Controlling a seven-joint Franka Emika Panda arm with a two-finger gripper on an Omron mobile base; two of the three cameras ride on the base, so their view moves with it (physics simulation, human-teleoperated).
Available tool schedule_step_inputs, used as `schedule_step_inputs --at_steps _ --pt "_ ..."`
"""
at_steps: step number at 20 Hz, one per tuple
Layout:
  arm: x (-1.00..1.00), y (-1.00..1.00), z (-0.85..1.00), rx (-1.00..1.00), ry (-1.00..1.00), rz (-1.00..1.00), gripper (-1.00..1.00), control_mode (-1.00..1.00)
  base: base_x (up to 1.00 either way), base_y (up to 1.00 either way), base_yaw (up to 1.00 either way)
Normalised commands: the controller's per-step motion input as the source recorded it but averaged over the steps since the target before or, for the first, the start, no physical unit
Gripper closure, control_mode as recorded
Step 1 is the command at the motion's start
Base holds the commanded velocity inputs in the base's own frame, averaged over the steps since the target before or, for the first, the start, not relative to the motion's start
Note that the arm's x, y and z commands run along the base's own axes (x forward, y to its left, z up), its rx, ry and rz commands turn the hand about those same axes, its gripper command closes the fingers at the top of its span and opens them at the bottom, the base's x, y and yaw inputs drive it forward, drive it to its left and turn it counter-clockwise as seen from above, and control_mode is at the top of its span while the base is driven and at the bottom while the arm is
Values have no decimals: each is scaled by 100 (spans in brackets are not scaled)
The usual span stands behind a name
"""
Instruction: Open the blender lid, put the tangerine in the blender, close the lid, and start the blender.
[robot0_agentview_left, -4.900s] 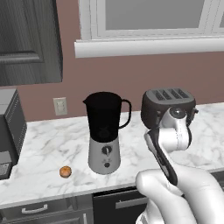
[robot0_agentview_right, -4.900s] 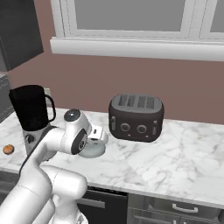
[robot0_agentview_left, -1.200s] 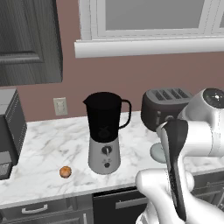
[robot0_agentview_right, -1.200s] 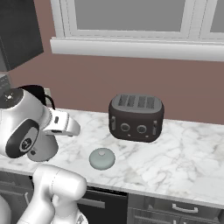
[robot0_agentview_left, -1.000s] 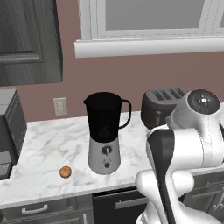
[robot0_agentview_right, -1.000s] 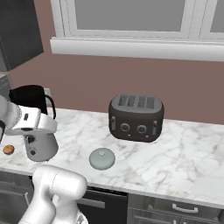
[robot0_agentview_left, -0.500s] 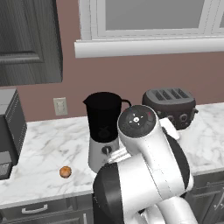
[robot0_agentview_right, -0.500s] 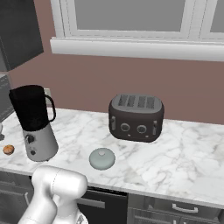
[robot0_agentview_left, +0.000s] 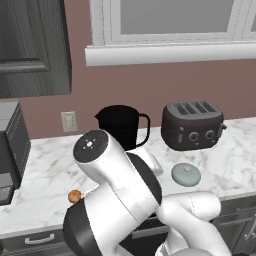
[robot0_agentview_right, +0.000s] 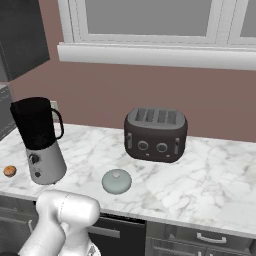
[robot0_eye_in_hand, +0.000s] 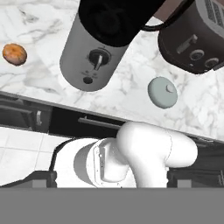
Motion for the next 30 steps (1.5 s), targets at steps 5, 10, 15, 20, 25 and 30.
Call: schedule_step_inputs --at_steps 5,10,15,20,25,30 --pt "62 53 -49 0 13 1 -100 -100 0 0 0" --pt "31 12 -45 0 6 2 -100 -100 0 0 0" --pt "43 40 -55 -2 4 0 -100 -100 0 0 0" --pt "55 58 -44 0 3 0 -100 -100 0 0 0" --pt "64 42 -25 0 4 0 -100 -100 0 0 0" --pt "61 19 -35 0 10 1 -100 -100 0 0 0"
